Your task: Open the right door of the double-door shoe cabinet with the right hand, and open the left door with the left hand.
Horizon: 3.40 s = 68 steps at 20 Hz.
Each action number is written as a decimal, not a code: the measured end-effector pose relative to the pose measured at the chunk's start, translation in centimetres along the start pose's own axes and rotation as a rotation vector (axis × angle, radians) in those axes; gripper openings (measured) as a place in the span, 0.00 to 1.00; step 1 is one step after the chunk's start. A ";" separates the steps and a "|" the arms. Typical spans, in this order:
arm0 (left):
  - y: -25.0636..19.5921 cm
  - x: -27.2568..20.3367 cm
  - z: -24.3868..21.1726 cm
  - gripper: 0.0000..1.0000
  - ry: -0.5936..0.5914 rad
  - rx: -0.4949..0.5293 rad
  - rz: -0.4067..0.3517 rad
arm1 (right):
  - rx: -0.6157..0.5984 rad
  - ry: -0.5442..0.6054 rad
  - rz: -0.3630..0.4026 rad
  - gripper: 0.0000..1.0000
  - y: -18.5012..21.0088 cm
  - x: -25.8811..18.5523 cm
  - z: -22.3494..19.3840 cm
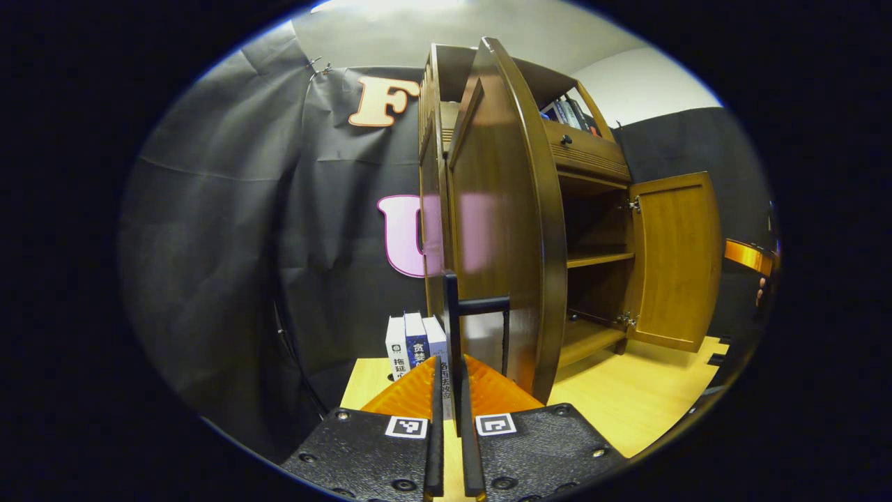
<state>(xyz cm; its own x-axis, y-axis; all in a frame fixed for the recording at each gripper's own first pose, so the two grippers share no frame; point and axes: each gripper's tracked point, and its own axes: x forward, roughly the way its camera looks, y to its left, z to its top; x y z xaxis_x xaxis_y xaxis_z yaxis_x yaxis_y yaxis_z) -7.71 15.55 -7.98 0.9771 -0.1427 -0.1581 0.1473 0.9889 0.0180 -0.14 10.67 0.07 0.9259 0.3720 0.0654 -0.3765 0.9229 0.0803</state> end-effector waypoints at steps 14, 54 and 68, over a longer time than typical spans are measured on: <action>1.0 -5.1 1.7 0.42 -0.046 0.062 0.149 | -0.012 -0.004 0.069 0.87 2.7 0.4 -0.7; -19.2 8.0 7.1 0.99 -0.176 0.023 0.092 | -0.017 -0.022 -0.179 0.94 -3.4 2.9 -1.1; -17.4 6.8 8.2 0.99 -0.194 -0.032 0.091 | -0.011 0.006 -0.193 0.88 -1.3 4.7 -2.2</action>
<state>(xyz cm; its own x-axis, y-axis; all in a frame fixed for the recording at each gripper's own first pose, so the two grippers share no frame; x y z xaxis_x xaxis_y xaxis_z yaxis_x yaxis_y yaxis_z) -2.35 -2.95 -1.28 0.9978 -0.0554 0.0362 0.0557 0.9984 -0.0079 4.74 11.46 -1.93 0.9811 0.1885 0.0437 -0.1915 0.9783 0.0798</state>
